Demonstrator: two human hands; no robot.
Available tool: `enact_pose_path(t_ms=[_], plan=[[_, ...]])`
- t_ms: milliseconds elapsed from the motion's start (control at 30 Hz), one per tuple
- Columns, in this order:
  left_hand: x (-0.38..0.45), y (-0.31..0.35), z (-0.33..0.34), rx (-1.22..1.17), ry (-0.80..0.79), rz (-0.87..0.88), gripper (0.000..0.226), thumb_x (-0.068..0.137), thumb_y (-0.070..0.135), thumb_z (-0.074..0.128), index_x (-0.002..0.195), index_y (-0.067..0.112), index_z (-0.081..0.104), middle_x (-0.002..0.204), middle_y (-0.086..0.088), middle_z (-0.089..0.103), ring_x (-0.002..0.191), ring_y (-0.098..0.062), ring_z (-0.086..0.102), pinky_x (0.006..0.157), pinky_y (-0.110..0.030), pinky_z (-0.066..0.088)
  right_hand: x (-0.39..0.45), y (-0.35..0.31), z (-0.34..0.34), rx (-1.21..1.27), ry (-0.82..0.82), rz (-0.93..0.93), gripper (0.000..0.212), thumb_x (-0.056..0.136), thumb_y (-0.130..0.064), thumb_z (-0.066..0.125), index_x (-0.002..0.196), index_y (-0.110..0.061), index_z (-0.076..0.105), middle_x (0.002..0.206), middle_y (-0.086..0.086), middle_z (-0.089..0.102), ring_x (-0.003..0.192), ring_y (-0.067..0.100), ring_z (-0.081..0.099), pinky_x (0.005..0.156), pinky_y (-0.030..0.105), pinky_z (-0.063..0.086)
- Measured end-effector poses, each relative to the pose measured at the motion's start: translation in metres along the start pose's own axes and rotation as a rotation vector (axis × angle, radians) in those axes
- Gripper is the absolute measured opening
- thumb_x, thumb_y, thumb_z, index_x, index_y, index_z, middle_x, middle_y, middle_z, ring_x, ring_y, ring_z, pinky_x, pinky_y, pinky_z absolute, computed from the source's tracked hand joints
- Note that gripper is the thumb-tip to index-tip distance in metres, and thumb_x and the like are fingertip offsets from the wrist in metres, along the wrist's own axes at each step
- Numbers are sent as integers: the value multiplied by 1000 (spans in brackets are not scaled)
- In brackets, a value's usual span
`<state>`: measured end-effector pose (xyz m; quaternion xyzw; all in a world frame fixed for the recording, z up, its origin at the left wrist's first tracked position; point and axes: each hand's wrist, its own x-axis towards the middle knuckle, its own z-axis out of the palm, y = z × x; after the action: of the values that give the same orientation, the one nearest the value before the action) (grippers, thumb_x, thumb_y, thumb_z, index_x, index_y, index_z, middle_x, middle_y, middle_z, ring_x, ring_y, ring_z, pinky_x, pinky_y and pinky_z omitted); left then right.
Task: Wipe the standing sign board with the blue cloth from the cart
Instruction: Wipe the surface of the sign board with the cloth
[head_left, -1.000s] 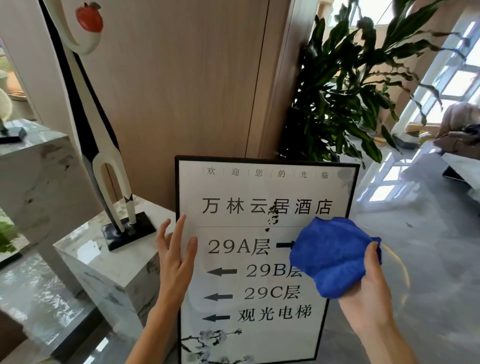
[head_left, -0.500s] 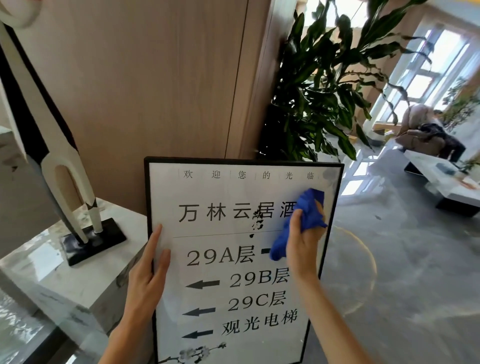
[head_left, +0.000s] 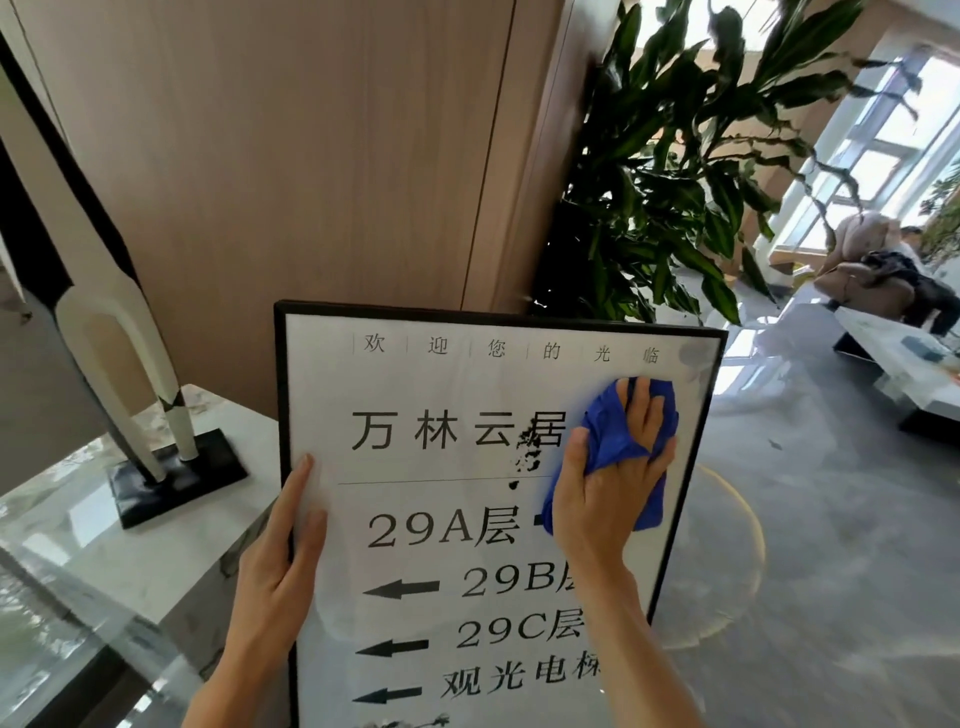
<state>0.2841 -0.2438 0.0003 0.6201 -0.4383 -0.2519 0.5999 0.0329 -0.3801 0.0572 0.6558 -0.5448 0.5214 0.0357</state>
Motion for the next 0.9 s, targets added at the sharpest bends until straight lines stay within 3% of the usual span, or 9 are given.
enact_pose_path(t_ms=[200,333,500,667,767,900], plan=[[1,-6,2,-27,18,-2,49,96,43,44,130,76,34,126,59,41,119,29,41,100,-25,38,3,5,12,68,71,21,53,104,-53,21,155,-46,10,164,-15,18,156,15,13,127,41,-3],[1,-16,3,-45,34,13,49,99,39,42,134,72,34,131,50,46,123,18,47,100,-27,40,3,6,14,96,85,19,56,105,-53,21,157,-33,25,163,-11,25,155,16,15,127,42,-1],[3,-21,6,-50,54,43,44,99,47,41,137,67,35,133,50,45,125,18,46,100,-27,39,2,-4,16,56,14,-126,50,106,-51,20,154,-49,9,163,-12,21,155,14,12,127,49,1],[3,-22,7,-79,68,28,42,97,54,42,137,67,37,136,43,48,131,0,50,108,-40,41,-5,-14,21,-30,-105,-311,55,104,-50,23,156,-33,28,165,-11,21,156,19,12,126,52,-1],[1,-20,9,-70,77,21,41,101,47,42,137,68,37,123,46,55,115,5,56,103,-42,46,-15,-19,26,-99,-157,-408,55,104,-52,24,157,-34,25,166,-15,14,156,18,9,126,52,-3],[0,-17,10,-90,84,24,45,98,43,42,135,69,38,125,46,53,116,10,55,102,-39,45,-36,-26,36,-213,-190,-545,58,103,-53,31,157,-37,18,167,-9,16,156,22,11,124,60,3]])
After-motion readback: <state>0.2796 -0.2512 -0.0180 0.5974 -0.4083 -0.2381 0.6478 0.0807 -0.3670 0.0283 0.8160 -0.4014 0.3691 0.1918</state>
